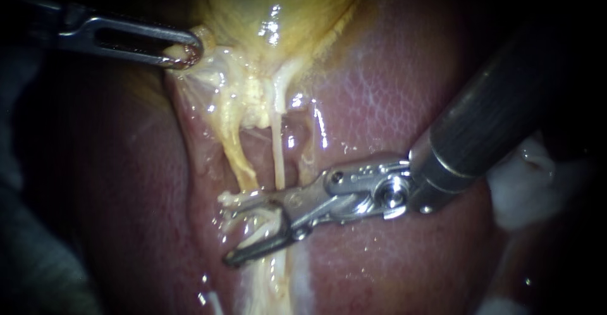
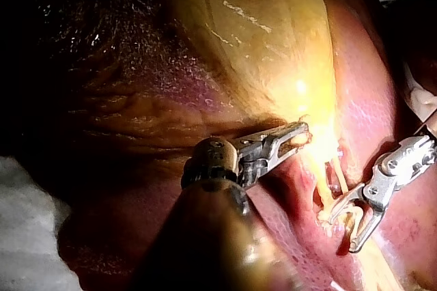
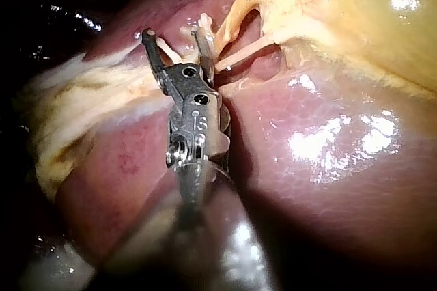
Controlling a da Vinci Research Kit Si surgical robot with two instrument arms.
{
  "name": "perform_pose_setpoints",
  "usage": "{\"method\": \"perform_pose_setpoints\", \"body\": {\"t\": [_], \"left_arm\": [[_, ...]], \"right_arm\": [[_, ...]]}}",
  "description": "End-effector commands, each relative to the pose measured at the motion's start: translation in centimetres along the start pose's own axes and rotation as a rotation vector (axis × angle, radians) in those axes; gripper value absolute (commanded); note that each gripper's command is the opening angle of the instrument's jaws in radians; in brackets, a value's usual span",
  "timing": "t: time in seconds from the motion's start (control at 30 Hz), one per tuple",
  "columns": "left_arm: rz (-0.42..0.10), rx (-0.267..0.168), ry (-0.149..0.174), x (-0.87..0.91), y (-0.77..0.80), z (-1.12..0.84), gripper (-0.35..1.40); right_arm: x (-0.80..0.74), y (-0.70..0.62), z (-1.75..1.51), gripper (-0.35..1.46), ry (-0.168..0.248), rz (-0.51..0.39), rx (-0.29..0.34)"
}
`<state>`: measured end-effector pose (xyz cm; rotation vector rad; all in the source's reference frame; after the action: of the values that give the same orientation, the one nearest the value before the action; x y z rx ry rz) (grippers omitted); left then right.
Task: Clipping second clip left tube
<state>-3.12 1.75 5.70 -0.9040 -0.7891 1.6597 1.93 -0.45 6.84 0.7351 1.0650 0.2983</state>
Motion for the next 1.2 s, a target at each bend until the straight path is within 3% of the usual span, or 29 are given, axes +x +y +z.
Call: {"method": "perform_pose_setpoints", "body": {"t": [0.03,0.23,0.4,0.67,0.9,1.2], "left_arm": [[0.000,0.000,0.000,0.00,0.00,0.00,-0.35],[0.000,0.000,0.000,0.00,0.00,0.00,-0.35],[0.000,0.000,0.000,0.00,0.00,-0.01,-0.35],[0.000,0.000,0.000,0.00,0.00,-0.01,-0.35],[0.000,0.000,0.000,0.00,0.00,-0.01,-0.35],[0.000,0.000,-0.001,0.00,0.00,-0.01,-0.35]], "right_arm": [[0.01,-0.01,0.00,0.46,0.002,0.002,0.001],[0.10,-0.20,-0.03,0.48,0.029,0.033,0.017],[0.32,-0.41,-0.14,0.48,0.045,0.042,0.034],[0.59,-0.58,-0.45,0.48,0.078,0.065,0.058],[0.65,-0.57,-0.68,0.48,0.093,0.085,0.069],[0.55,-0.40,-0.77,0.48,0.110,0.135,0.079]]}}
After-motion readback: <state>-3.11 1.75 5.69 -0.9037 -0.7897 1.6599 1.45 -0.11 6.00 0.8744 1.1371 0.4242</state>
